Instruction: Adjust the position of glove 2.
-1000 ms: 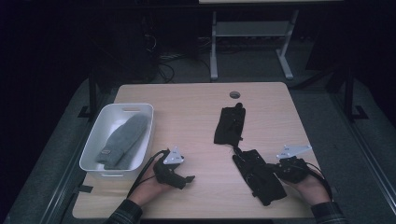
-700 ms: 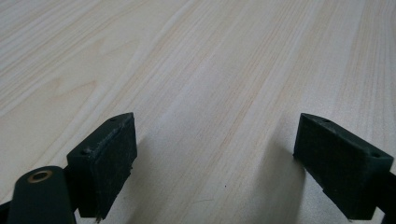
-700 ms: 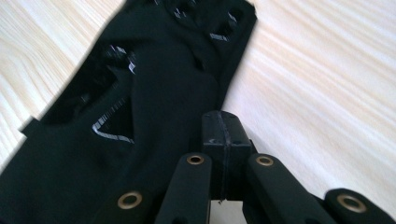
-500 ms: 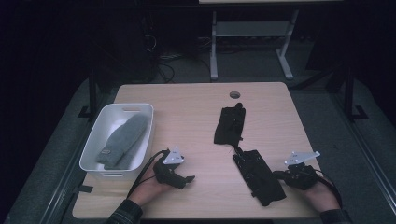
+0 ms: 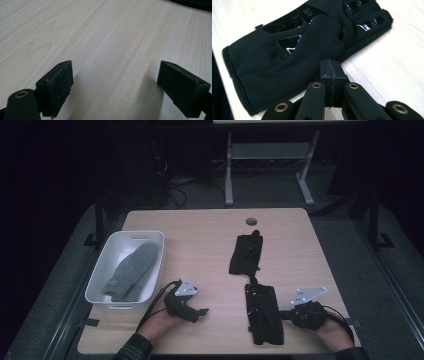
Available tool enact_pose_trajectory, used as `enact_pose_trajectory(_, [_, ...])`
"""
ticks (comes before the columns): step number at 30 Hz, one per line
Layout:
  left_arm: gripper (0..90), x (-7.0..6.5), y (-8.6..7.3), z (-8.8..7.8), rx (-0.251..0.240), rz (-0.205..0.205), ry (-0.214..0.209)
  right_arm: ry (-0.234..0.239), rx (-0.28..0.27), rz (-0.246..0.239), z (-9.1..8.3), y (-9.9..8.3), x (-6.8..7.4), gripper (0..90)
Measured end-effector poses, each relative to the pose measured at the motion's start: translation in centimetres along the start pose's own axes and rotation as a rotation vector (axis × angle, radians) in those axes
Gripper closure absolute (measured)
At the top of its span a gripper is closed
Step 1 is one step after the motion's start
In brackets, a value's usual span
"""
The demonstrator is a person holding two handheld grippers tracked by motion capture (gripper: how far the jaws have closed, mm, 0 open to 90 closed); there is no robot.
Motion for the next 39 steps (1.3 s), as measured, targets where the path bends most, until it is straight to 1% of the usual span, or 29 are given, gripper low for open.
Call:
enact_pose_trajectory(2, [12.4,0.0,0.0,0.0,0.001,0.0,0.0,-0.004,-0.003,-0.005,-0.1,0.1,0.1,90.0])
enact_pose_trajectory(3, [12.3,0.0,0.0,0.0,0.0,0.001,0.0,-0.014,-0.016,-0.006,-0.2,0.2,-0.2,89.6])
enact_pose_trajectory(4, [12.3,0.0,0.0,0.0,0.0,0.001,-0.001,-0.028,-0.032,0.006,-0.4,0.2,-0.6,87.6])
enact_pose_trajectory(5, [12.3,0.0,0.0,0.0,-0.001,0.001,0.0,-0.053,-0.055,0.017,-0.6,0.3,-1.3,86.2])
enact_pose_trajectory(6, [12.3,0.0,0.0,0.0,-0.001,0.0,0.001,-0.074,-0.07,0.029,-0.8,0.3,-1.9,81.3])
enact_pose_trajectory(7, [12.3,0.1,0.0,0.0,-0.002,0.0,0.003,-0.099,-0.086,0.04,-1.0,0.3,-2.6,73.7])
enact_pose_trajectory(8, [12.3,0.1,0.0,0.0,-0.002,-0.001,0.003,-0.123,-0.102,0.057,-1.1,0.2,-3.3,70.5])
enact_pose_trajectory(9, [12.3,0.0,0.0,0.1,-0.004,-0.004,0.004,-0.129,-0.097,0.074,-1.1,0.1,-3.6,66.1])
enact_pose_trajectory(11, [12.3,0.1,0.1,0.1,0.002,-0.005,0.005,-0.165,-0.101,0.091,-0.9,-0.3,-4.8,51.3])
enact_pose_trajectory(13, [12.6,0.1,0.2,0.1,0.024,-0.005,0.006,-0.2,-0.107,0.108,-0.6,-0.7,-5.8,38.5])
enact_pose_trajectory(14, [13.1,0.1,0.3,0.1,0.035,-0.004,0.009,-0.212,-0.113,0.121,-0.6,-0.8,-6.3,35.0])
enact_pose_trajectory(16, [14.5,0.2,0.5,0.1,0.044,-0.014,0.011,-0.214,-0.117,0.15,-0.3,-1.1,-6.9,27.9])
enact_pose_trajectory(17, [16.1,0.3,0.7,0.0,0.04,-0.013,0.007,-0.222,-0.121,0.155,-0.2,-1.3,-7.2,26.5])
enact_pose_trajectory(19, [21.7,0.4,1.4,0.1,0.028,-0.026,-0.01,-0.225,-0.134,0.158,0.0,-1.5,-7.4,21.5])
enact_pose_trajectory(21, [29.0,0.7,2.3,0.2,0.019,-0.035,-0.018,-0.232,-0.145,0.161,0.0,-1.6,-7.6,20.3])
enact_pose_trajectory(23, [40.3,1.0,3.1,0.4,0.011,-0.044,-0.024,-0.231,-0.157,0.164,0.1,-1.6,-7.7,17.6])
enact_pose_trajectory(24, [46.2,1.2,3.5,0.7,0.022,-0.057,-0.033,-0.232,-0.155,0.165,0.1,-1.7,-7.7,17.4])
enact_pose_trajectory(26, [59.1,1.4,4.3,1.2,0.021,-0.069,-0.039,-0.23,-0.155,0.162,0.1,-1.7,-7.7,16.7])
enact_pose_trajectory(28, [70.3,1.7,5.2,1.6,0.021,-0.076,-0.065,-0.23,-0.153,0.162,0.1,-1.7,-7.7,16.6])
enact_pose_trajectory(29, [75.9,1.8,5.7,1.9,0.021,-0.075,-0.074,-0.229,-0.154,0.163,0.1,-1.7,-7.7,16.4])
enact_pose_trajectory(30, [81.5,2.0,6.2,2.2,0.015,-0.072,-0.074,-0.228,-0.153,0.162,0.1,-1.7,-7.7,16.1])
enact_pose_trajectory(31, [87.3,2.2,6.7,2.5,0.014,-0.062,-0.083,-0.228,-0.153,0.162,0.1,-1.7,-7.7,16.0])
enact_pose_trajectory(32, [89.1,2.3,7.3,2.8,0.009,-0.068,-0.091,-0.227,-0.153,0.162,0.1,-1.7,-7.7,15.9])
enact_pose_trajectory(34, [89.3,2.7,8.3,3.5,0.002,-0.071,-0.098,-0.227,-0.153,0.161,0.1,-1.7,-7.7,15.9])
enact_pose_trajectory(35, [89.3,2.9,8.8,3.9,0.0,-0.061,-0.102,-0.227,-0.153,0.162,0.1,-1.7,-7.6,15.8])
enact_pose_trajectory(36, [89.3,3.1,9.4,4.3,-0.004,-0.062,-0.104,-0.226,-0.152,0.161,0.1,-1.7,-7.7,15.6])
enact_pose_trajectory(37, [89.3,3.3,9.7,4.6,0.0,-0.052,-0.104,-0.225,-0.152,0.159,0.1,-1.7,-7.6,15.5])
enact_pose_trajectory(38, [89.3,3.6,10.2,5.0,-0.006,-0.048,-0.103,-0.225,-0.152,0.159,0.1,-1.7,-7.6,15.4])
enact_pose_trajectory(39, [89.3,3.8,10.7,5.4,-0.019,-0.055,-0.101,-0.225,-0.152,0.159,0.1,-1.7,-7.6,15.4])
Point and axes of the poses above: each handheld gripper's, and its own axes: z roughly forward along the jaws, y roughly out of its top, x roughly to its left, the point moved 8 cm from there along z, roughly forward along the jaws, and after that the axes turned 2 degrees about -y, right-handed, at the moved point
